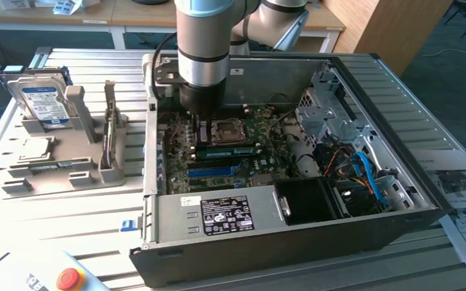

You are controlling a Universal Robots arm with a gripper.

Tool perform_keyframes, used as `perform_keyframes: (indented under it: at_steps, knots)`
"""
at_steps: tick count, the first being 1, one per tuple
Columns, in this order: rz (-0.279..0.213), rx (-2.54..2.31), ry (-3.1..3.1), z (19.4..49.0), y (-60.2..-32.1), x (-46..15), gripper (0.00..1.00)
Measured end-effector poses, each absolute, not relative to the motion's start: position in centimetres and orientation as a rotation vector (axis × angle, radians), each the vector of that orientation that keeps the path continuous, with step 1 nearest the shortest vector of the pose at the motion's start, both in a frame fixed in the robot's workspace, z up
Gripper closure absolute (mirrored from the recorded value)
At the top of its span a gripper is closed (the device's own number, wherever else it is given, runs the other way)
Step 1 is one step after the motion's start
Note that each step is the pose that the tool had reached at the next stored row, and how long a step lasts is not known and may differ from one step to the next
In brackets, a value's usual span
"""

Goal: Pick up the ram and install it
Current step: 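Press down the ram until it locks into place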

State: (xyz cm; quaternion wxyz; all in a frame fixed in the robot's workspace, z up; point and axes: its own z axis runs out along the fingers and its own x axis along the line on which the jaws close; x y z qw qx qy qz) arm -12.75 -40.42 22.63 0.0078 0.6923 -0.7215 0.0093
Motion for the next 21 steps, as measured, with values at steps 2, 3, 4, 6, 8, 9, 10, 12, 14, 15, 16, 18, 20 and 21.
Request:
perform_keyframes:
  at_steps: [2, 3, 4, 6, 8, 9, 10, 12, 14, 15, 16, 18, 20, 21]
  knots:
    - [0.029, 2.164, -2.256, 22.55, -40.42, -12.75, 0.9]
    - [0.029, 2.164, -2.256, 22.51, -40.42, -12.75, 0.9]
    - [0.029, 2.164, -2.256, 22.48, -40.43, -12.76, 0.9]
    - [0.029, 2.164, -2.256, 22.47, -40.43, -12.76, 0.9]
    - [0.029, 2.164, -2.256, 22.46, -40.43, -12.75, 0.9]
    - [0.029, 2.164, -2.256, 22.44, -40.43, -12.75, 0.9]
    - [0.029, 2.164, -2.256, 22.38, -40.43, -12.75, 0.9]
    - [0.03, 2.165, -2.256, 22.3, -40.43, -12.75, 0.9]
    - [0.03, 2.165, -2.256, 22.29, -40.43, -12.75, 0.9]
    - [0.03, 2.165, -2.256, 22.29, -40.43, -12.75, 0.9]
    - [0.03, 2.165, -2.256, 22.29, -40.43, -12.75, 0.9]
    - [0.03, 2.165, -2.256, 22.29, -40.42, -12.75, 0.9]
    - [0.03, 2.165, -2.256, 22.29, -40.43, -12.75, 0.9]
    - [0.03, 2.165, -2.256, 22.29, -40.43, -12.75, 0.9]
